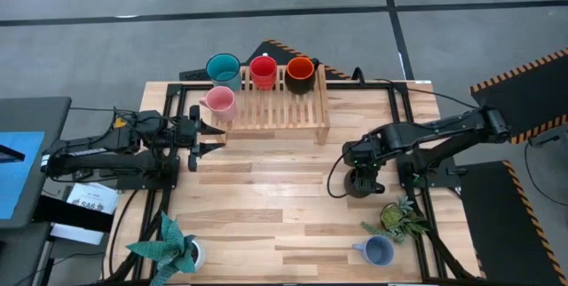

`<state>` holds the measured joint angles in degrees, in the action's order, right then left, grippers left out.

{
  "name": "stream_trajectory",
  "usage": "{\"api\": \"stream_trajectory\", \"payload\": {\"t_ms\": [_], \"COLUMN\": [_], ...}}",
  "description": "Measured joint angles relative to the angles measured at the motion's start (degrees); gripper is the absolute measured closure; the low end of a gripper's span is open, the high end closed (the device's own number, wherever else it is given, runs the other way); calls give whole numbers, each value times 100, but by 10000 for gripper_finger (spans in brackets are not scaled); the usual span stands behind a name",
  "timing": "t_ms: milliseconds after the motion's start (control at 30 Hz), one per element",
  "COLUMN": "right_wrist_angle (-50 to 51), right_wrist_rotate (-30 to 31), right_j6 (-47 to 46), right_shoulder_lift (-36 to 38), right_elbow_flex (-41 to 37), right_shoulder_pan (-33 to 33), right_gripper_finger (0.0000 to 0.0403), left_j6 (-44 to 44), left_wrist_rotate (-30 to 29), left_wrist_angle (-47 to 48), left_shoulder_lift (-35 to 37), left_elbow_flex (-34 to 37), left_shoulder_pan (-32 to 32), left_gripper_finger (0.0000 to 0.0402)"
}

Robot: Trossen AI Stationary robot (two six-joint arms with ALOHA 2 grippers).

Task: Place coffee mugs
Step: Put the black cup on the shelf aligned with the other red cup

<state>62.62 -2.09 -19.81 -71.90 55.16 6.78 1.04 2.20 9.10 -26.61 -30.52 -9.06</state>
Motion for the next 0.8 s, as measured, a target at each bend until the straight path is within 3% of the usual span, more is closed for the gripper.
{"api": "stream_trajectory", "payload": {"t_ms": [333, 800], "right_wrist_angle": [155, 208], "right_wrist_rotate": [378, 776], "right_j6": [693, 1435], "right_shoulder_lift": [-116, -1107], "right_elbow_flex": [123, 94], "right_shoulder_pan": [-6, -17], "right_gripper_finger": [241, 247], "left_j6": [-26, -66], "left_wrist_rotate": [0, 0], "left_wrist_angle": [7, 57], "left_shoulder_lift": [0, -2], "left_elbow_flex": [0, 0], "left_shoulder_pan": [0, -2], "left_gripper_finger": [243, 243]}}
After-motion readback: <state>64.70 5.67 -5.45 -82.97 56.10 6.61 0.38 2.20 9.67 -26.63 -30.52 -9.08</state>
